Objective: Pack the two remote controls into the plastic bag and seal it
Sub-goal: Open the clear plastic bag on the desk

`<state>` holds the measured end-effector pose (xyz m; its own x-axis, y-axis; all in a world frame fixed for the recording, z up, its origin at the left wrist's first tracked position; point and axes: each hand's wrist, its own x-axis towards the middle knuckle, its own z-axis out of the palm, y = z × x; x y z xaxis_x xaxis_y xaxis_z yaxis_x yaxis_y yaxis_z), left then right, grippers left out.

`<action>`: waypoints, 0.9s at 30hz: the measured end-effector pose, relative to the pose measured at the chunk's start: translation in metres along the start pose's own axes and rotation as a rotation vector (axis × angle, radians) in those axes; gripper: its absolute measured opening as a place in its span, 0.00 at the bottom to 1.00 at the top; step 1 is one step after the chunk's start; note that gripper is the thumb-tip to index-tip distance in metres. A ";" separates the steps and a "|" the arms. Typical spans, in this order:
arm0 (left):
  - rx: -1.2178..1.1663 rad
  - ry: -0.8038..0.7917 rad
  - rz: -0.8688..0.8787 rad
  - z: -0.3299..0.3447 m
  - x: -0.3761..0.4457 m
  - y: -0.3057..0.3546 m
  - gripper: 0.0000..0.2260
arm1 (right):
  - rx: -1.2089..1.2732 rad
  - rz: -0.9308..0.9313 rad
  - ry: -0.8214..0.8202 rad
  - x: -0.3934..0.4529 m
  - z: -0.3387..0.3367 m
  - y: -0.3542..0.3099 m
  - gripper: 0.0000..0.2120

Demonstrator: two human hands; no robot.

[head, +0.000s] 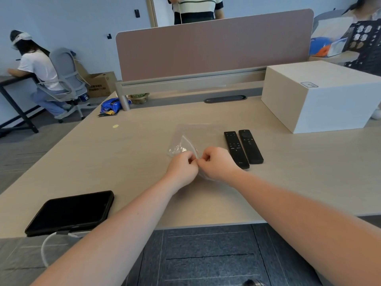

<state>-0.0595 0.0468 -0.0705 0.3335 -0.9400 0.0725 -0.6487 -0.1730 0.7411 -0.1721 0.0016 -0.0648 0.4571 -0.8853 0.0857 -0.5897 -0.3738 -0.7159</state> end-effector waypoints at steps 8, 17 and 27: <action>-0.062 -0.103 0.007 -0.001 0.002 -0.005 0.11 | 0.412 0.074 -0.247 -0.006 -0.009 0.006 0.15; 0.023 0.090 0.032 0.001 0.000 0.001 0.11 | 0.110 -0.058 -0.080 -0.006 -0.021 0.014 0.13; 0.118 0.391 -0.038 -0.042 0.012 -0.024 0.10 | 0.059 0.004 0.130 -0.001 -0.033 0.014 0.08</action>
<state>-0.0115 0.0522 -0.0599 0.5790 -0.7533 0.3119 -0.6972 -0.2592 0.6683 -0.2025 -0.0119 -0.0516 0.3624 -0.9165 0.1695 -0.5491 -0.3569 -0.7558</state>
